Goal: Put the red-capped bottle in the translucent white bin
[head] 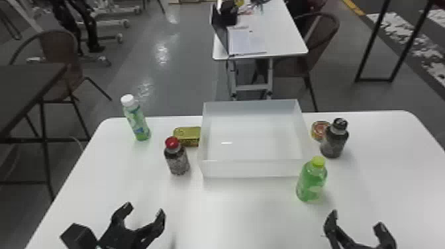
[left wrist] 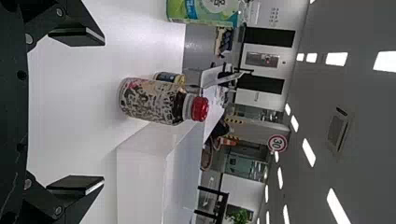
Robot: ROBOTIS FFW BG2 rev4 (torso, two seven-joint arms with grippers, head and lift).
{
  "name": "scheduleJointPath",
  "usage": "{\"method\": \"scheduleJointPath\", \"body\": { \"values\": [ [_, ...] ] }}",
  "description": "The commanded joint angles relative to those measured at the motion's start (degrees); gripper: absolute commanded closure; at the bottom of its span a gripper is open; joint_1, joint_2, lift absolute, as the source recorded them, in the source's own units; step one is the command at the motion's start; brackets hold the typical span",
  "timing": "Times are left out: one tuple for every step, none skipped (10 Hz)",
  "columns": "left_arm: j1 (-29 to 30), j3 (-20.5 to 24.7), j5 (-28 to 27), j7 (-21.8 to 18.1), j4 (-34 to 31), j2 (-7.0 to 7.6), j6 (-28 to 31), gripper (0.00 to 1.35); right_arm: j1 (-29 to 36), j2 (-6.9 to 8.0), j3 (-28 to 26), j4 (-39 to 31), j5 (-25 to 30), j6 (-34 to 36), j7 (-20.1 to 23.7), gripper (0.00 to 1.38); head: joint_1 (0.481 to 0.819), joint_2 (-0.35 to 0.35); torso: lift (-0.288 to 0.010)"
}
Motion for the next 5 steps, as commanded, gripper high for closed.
{"method": "scheduleJointPath", "body": {
  "values": [
    [-0.5, 0.1, -0.1, 0.0, 0.2, -0.15, 0.4, 0.24, -0.1, 0.00, 0.1, 0.1, 0.0, 0.0, 0.1, 0.25, 0.695, 0.121, -0.077],
    [-1.0, 0.3, -0.3, 0.0, 0.3, -0.15, 1.1, 0.24, -0.1, 0.00, 0.1, 0.1, 0.0, 0.0, 0.1, 0.25, 0.695, 0.121, -0.077],
    [-2.0, 0.5, -0.3, -0.3, 0.9, -0.15, 1.9, 0.24, -0.1, 0.00, 0.1, 0.1, 0.0, 0.0, 0.1, 0.25, 0.695, 0.123, -0.077],
    [-3.5, 0.7, -0.1, -0.9, 1.6, 0.35, 3.0, 0.24, -0.1, 0.00, 0.1, 0.2, -0.1, 0.0, 0.0, 0.25, 0.695, 0.123, -0.077],
    [-5.3, 0.7, -0.5, -1.0, 2.4, 1.05, 4.6, 0.24, -0.2, 0.00, 0.1, 0.2, -0.1, 0.0, 0.1, 0.25, 0.695, 0.122, -0.077]
  ]
}}
